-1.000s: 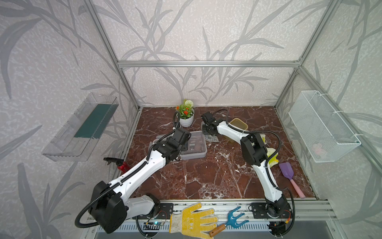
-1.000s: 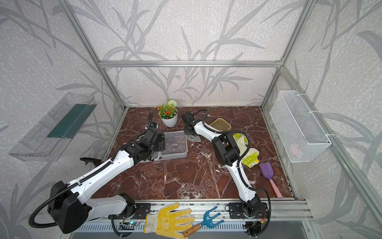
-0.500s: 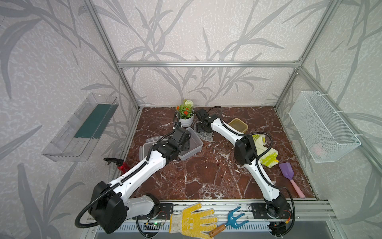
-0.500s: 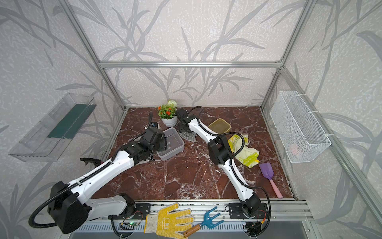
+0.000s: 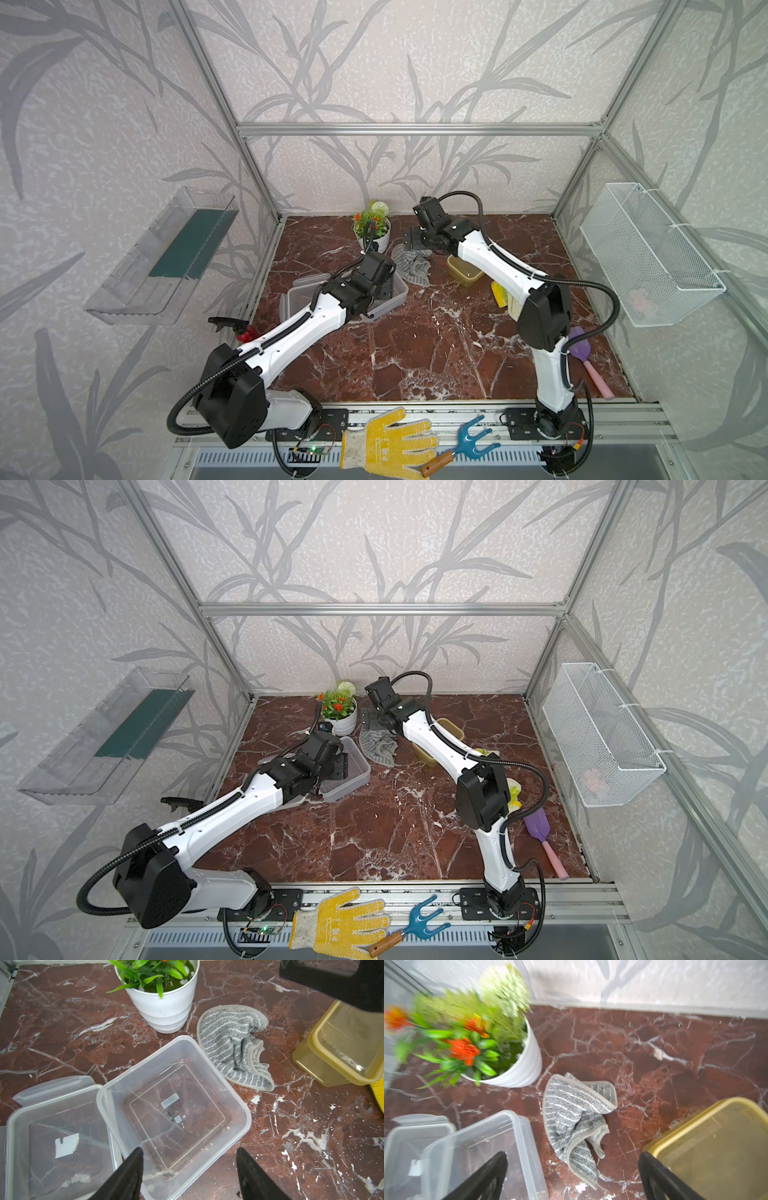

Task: Wipe the insides of the lunch boxes
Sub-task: Move the lunch box to the center of the board.

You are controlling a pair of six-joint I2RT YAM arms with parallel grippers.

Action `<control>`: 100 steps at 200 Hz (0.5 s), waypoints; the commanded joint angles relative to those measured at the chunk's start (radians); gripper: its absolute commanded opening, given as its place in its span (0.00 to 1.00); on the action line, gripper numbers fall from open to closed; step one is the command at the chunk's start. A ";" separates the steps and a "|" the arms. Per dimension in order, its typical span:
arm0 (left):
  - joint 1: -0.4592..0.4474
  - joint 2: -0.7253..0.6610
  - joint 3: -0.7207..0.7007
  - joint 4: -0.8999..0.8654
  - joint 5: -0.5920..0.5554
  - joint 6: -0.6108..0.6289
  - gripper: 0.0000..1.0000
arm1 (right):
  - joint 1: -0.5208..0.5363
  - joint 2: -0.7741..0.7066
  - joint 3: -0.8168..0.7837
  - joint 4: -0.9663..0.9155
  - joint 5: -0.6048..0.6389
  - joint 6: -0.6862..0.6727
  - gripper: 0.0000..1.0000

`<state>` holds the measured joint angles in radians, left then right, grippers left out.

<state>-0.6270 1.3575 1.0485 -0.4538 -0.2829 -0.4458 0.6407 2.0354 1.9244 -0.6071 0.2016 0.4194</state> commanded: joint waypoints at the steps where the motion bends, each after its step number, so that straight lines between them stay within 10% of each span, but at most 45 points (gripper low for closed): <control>1: -0.021 0.030 0.056 0.043 -0.017 0.036 0.71 | -0.034 -0.145 -0.178 0.133 0.007 -0.032 0.99; 100: -0.027 0.531 0.524 0.069 0.235 0.104 0.76 | -0.386 -0.686 -0.967 0.415 -0.244 0.044 0.95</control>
<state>-0.6479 1.7977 1.4693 -0.3801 -0.1280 -0.3611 0.2779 1.4220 1.0550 -0.2832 0.0322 0.4408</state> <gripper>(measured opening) 0.754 0.948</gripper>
